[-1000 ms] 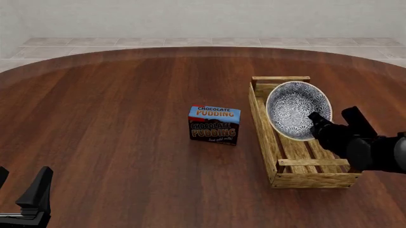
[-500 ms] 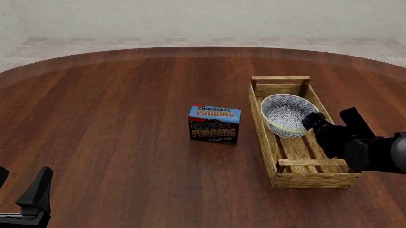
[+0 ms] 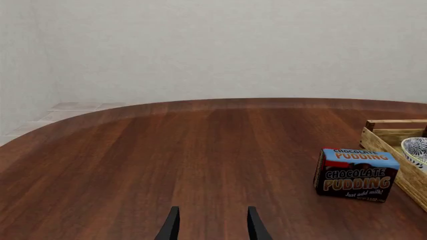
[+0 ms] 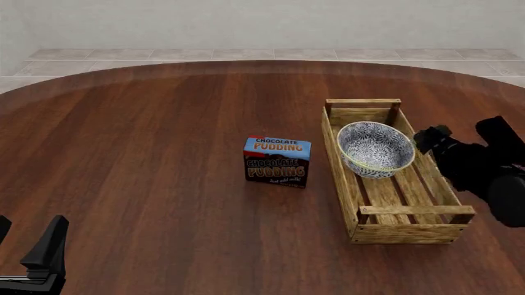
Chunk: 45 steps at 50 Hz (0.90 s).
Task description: Pick up the bowl on the left and put it in the tray.
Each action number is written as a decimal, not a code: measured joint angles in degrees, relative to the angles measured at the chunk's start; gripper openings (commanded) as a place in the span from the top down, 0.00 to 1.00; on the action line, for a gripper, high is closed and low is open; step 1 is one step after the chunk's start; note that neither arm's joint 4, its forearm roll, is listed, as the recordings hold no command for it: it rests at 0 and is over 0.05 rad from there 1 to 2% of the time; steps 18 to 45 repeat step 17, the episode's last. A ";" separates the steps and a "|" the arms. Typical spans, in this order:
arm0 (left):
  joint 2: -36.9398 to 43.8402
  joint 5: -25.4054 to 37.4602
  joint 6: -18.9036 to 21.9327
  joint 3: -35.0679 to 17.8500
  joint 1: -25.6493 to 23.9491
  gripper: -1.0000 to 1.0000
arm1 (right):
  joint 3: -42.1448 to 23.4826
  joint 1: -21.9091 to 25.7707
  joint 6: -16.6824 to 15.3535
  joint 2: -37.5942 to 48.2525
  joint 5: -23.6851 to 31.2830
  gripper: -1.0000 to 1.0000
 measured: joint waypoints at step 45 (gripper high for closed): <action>0.00 0.00 0.00 0.00 0.00 0.00 | 0.47 5.26 -8.53 -21.96 13.50 0.00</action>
